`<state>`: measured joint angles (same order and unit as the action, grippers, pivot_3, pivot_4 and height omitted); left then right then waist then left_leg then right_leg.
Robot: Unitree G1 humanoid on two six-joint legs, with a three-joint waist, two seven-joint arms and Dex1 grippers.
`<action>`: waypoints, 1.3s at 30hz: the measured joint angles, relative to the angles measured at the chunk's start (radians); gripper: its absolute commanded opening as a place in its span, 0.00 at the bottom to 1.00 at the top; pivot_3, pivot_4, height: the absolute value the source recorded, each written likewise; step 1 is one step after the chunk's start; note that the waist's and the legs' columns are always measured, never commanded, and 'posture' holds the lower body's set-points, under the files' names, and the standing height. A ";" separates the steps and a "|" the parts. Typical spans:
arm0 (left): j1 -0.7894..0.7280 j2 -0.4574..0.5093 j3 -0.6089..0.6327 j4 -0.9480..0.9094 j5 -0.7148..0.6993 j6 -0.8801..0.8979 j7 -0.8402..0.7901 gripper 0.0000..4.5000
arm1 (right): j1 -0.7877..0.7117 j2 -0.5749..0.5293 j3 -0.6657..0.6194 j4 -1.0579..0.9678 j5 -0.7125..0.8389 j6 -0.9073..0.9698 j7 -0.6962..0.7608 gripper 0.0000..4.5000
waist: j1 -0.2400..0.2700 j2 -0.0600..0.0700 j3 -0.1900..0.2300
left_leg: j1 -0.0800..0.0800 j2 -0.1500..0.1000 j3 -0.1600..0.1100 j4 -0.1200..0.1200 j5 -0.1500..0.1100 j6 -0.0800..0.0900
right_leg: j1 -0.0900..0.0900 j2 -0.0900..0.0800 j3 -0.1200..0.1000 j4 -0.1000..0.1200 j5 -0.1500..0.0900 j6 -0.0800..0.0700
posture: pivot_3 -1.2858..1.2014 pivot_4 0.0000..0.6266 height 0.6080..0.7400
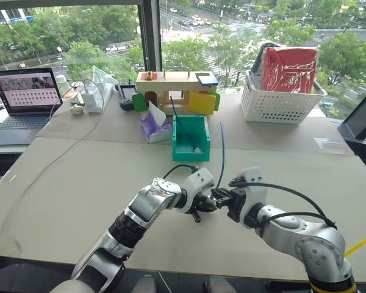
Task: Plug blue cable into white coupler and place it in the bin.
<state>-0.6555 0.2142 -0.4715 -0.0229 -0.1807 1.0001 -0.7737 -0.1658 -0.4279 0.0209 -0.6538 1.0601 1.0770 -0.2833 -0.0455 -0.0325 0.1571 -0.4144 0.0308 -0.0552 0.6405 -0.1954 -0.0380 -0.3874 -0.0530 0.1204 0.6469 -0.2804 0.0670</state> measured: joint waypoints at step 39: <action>0.081 0.222 -0.026 -0.075 -0.087 -0.182 -0.200 0.99 | -0.010 -0.026 -0.164 0.141 0.314 0.039 0.015 0.00 | -0.023 -0.004 -0.012 | 0.006 0.004 0.001 -0.009 -0.001 0.001 | 0.000 0.005 0.004 -0.001 -0.003 -0.003 | 0.52 0.24 1.00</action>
<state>-0.5743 0.4362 -0.4976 -0.0980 -0.2677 0.8183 -0.9735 -0.1757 -0.4534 -0.1428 -0.5129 1.3737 1.1159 -0.2686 -0.0688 -0.0369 0.1449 -0.4083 0.0349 -0.0544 0.6314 -0.1959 -0.0372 -0.3874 -0.0480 0.1239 0.6456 -0.2829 0.0635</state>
